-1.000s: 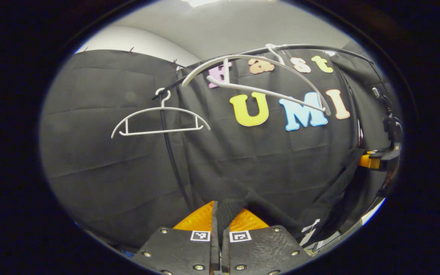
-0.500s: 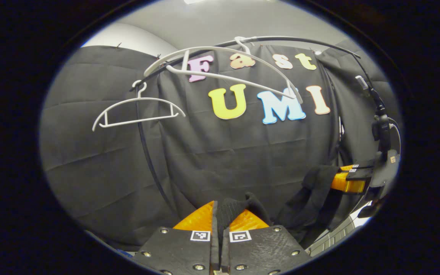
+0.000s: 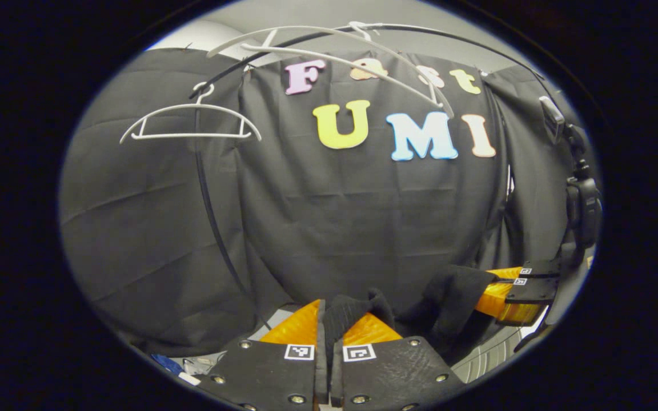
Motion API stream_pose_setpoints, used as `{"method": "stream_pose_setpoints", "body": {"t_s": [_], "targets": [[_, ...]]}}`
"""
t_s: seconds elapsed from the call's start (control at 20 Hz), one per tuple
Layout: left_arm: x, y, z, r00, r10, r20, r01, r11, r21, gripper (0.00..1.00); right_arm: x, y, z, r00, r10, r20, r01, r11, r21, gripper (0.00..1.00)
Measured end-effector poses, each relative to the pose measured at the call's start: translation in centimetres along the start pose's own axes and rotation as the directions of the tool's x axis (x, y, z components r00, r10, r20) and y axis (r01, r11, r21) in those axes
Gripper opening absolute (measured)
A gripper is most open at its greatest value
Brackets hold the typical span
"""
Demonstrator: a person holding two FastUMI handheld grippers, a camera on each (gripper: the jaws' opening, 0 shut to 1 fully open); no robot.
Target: Grasp the clothes on the hanger with both hands and then place them into the laundry hamper below.
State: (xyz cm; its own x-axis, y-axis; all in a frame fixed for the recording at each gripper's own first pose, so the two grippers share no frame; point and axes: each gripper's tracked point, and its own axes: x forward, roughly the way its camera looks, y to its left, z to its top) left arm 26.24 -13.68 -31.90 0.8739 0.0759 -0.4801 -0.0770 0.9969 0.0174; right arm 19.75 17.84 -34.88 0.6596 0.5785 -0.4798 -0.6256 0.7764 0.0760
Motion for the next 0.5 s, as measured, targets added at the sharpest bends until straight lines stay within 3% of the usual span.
{"method": "stream_pose_setpoints", "body": {"t_s": [0.3, 0.5], "targets": [[1.4, 0.3, -6.5, 0.992, -0.013, -0.128, 0.013, 1.0, 0.0, 0.03, 0.9, 0.1, -6.1, 0.992, -0.006, -0.125, 0.007, 1.0, 0.006, 0.04], [2.5, -0.2, -12.0, 0.973, -0.018, -0.23, 0.022, 1.0, 0.013, 0.04, 0.8, 0.3, -10.3, 0.972, -0.021, -0.232, 0.023, 1.0, 0.004, 0.04]]}}
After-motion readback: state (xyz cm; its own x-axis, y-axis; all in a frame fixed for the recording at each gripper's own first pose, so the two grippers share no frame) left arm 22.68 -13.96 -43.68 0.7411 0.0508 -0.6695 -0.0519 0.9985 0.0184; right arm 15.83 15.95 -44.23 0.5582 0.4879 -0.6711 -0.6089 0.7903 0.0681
